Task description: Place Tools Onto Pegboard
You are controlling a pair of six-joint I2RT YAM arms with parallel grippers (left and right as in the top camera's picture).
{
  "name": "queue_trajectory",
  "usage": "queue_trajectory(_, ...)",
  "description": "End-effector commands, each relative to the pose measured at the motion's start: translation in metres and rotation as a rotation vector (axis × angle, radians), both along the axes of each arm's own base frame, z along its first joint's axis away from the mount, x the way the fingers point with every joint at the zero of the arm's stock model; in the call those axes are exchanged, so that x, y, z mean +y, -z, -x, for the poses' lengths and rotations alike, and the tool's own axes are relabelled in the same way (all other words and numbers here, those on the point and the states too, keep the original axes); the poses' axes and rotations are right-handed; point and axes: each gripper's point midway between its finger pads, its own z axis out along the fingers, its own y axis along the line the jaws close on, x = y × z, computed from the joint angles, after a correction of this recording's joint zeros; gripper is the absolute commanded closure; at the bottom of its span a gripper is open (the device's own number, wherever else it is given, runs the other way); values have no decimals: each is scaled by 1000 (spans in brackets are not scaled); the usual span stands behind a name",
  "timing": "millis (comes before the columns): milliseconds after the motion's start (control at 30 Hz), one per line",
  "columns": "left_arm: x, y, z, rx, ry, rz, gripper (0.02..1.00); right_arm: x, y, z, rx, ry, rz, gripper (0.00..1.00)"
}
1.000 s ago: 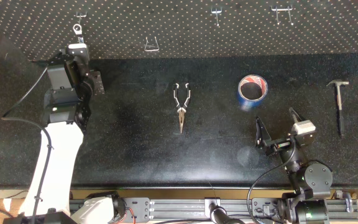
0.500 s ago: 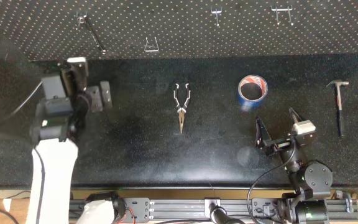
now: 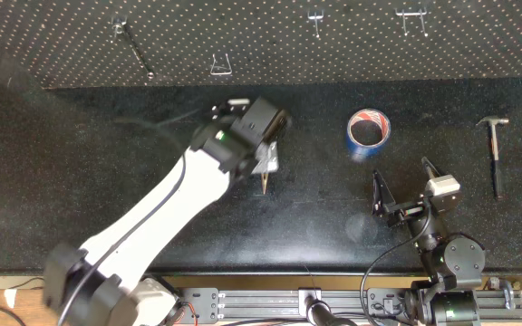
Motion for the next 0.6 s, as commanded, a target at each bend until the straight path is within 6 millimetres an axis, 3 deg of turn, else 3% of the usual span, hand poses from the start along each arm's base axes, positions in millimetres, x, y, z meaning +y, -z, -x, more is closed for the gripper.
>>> queue_trajectory(33,-40,8,-44,36,-27,112,23,1,1,0,1,-3,0,25)
queue_trajectory(100,-50,21,-60,11,-25,128,23,1,1,0,1,-3,0,25)
queue_trajectory(133,-59,29,-60,34,-13,162,23,1,1,0,1,-3,0,25)
queue_trajectory(300,-63,56,-64,130,19,226,23,1,1,0,1,-3,0,25)
queue_trajectory(467,-42,59,-63,183,16,206,23,1,1,0,1,-2,0,25)
queue_trajectory(600,-45,68,-72,199,39,179,20,1,1,0,1,-3,0,25)
